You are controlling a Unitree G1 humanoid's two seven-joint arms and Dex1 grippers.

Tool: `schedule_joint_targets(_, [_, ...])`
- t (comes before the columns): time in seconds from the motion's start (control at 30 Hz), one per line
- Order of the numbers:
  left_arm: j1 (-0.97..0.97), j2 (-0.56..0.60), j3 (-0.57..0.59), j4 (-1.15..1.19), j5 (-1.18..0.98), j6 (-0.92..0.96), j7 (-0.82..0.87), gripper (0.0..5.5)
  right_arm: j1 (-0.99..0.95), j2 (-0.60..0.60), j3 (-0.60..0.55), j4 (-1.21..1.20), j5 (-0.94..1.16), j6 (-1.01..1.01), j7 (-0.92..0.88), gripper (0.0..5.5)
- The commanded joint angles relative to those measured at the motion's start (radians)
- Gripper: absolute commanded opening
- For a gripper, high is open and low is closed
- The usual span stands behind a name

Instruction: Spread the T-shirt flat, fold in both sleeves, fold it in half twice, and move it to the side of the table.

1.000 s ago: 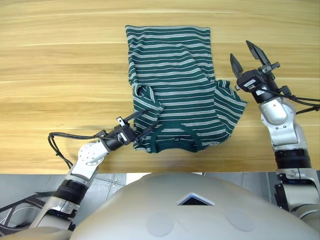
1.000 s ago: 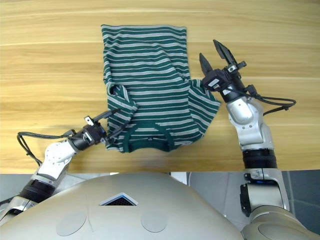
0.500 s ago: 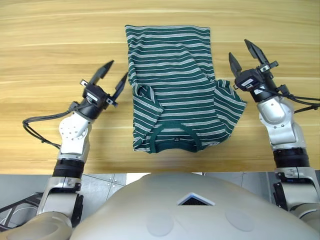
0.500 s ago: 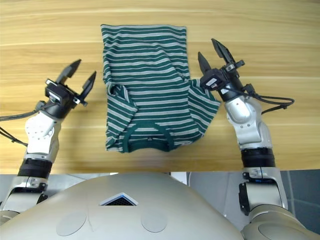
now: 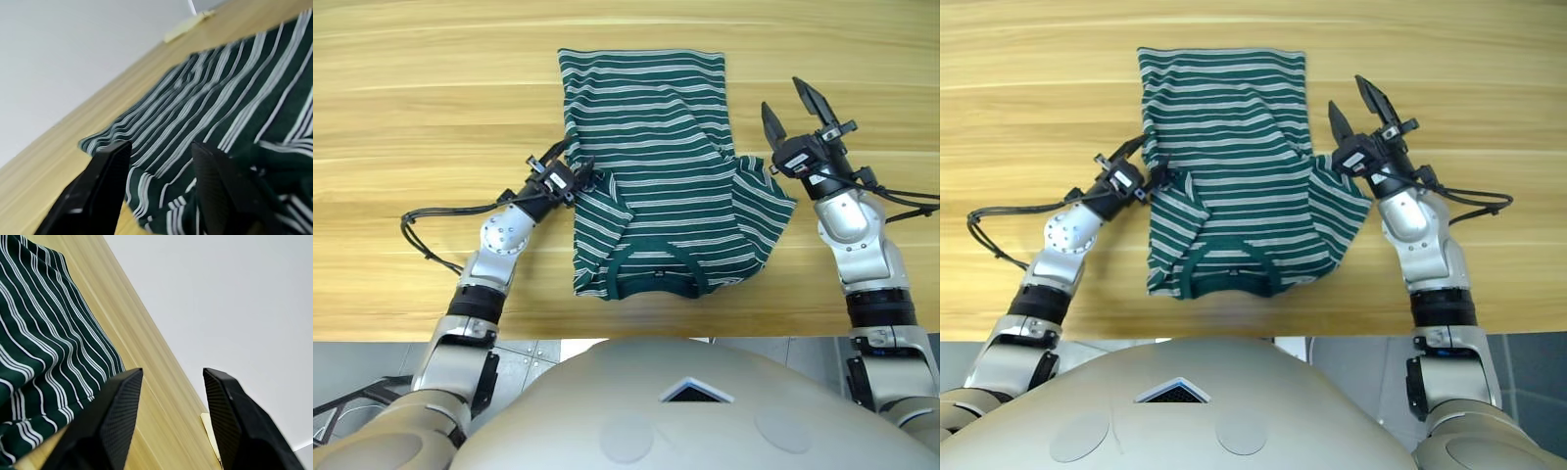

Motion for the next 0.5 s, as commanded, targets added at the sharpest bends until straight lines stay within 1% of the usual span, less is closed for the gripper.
schedule_joint_targets(0.03, [-0.027, -0.014, -0.035, 0.063, 0.044, -0.025, 0.005, 2.27, -0.015, -0.002, -0.001, 0.005, -0.001, -0.006, -0.001, 2.3])
schedule_joint_targets(0.17, [-0.048, -0.019, -0.064, 0.115, 0.087, -0.025, 0.012, 2.27, -0.002, -0.004, -0.004, -0.012, 0.001, -0.006, 0.0, 2.3])
schedule_joint_targets(0.27, [-0.089, 0.007, -0.097, 0.189, 0.17, 0.005, 0.053, 2.27, 0.017, -0.01, -0.013, -0.052, -0.001, 0.001, 0.002, 2.3])
schedule_joint_targets(0.4, [-0.103, 0.093, -0.169, 0.294, 0.299, 0.004, 0.093, 2.27, 0.07, -0.037, -0.036, -0.133, -0.006, 0.011, 0.018, 2.3])
schedule_joint_targets(0.5, [-0.056, 0.155, -0.144, 0.265, 0.27, -0.021, 0.1, 2.27, 0.165, -0.096, -0.028, -0.161, -0.028, -0.021, 0.061, 2.3])
